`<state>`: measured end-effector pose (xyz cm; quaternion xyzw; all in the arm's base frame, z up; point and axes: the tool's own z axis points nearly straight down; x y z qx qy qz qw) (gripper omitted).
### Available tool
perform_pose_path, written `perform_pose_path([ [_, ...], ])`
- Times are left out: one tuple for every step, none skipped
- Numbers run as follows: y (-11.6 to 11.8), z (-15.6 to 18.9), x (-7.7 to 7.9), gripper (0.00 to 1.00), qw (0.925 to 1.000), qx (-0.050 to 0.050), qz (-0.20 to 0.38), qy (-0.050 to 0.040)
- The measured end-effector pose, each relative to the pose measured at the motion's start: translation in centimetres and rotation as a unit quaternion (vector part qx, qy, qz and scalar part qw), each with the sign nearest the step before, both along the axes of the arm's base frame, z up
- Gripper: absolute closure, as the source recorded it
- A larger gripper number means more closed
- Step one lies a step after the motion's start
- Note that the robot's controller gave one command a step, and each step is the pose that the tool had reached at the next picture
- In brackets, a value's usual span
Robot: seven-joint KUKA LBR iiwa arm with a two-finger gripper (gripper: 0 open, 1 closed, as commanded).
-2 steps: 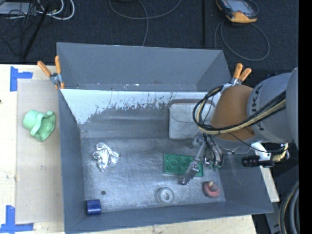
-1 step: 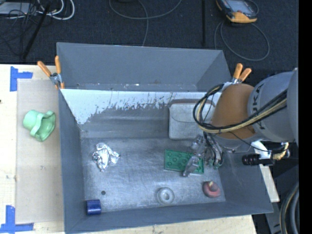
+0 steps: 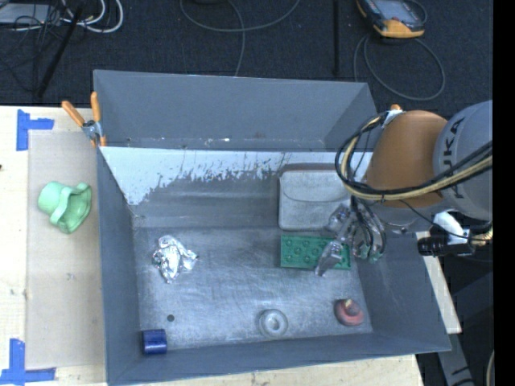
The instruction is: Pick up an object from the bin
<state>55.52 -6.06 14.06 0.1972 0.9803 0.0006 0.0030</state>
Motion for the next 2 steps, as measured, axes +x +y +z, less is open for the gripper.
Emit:
perform_pose_path([
  [0.0,4.0,0.1,1.00,1.0000,0.000,0.004,0.0015],
  [0.0,5.6,0.1,1.00,1.0000,0.000,0.006,0.0022],
])
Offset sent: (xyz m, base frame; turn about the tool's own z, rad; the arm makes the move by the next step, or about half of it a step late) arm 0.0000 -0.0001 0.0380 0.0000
